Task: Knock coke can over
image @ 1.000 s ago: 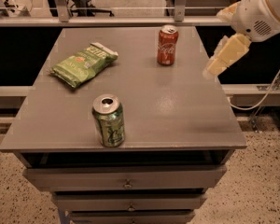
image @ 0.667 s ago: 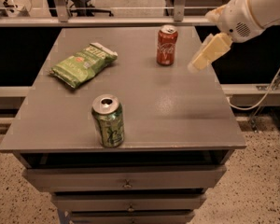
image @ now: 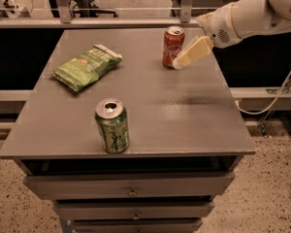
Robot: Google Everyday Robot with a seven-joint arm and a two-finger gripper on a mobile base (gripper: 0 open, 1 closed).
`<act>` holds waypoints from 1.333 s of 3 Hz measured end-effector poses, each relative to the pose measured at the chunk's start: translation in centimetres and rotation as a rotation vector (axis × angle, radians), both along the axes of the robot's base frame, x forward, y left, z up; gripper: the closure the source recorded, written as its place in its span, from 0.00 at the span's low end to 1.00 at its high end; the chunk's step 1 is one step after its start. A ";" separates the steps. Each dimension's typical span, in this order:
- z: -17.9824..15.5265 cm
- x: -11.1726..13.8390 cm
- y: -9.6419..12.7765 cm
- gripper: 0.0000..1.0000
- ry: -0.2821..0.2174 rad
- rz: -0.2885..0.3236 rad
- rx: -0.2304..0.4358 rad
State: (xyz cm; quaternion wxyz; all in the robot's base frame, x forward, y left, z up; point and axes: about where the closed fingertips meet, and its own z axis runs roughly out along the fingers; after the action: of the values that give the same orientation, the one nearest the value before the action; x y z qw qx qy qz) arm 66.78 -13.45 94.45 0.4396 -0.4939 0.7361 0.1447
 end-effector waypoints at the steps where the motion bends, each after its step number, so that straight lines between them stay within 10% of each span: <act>1: -0.9 1.8 1.4 0.00 -0.011 0.000 0.059; 4: -4.0 4.3 3.3 0.00 -0.003 0.020 0.236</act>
Offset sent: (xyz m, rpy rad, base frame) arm 0.0547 0.0188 -0.0367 0.1953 -0.0159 -0.0262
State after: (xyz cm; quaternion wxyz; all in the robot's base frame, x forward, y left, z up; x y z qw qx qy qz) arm 71.07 -10.14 90.44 0.4944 -0.4464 0.7083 0.2338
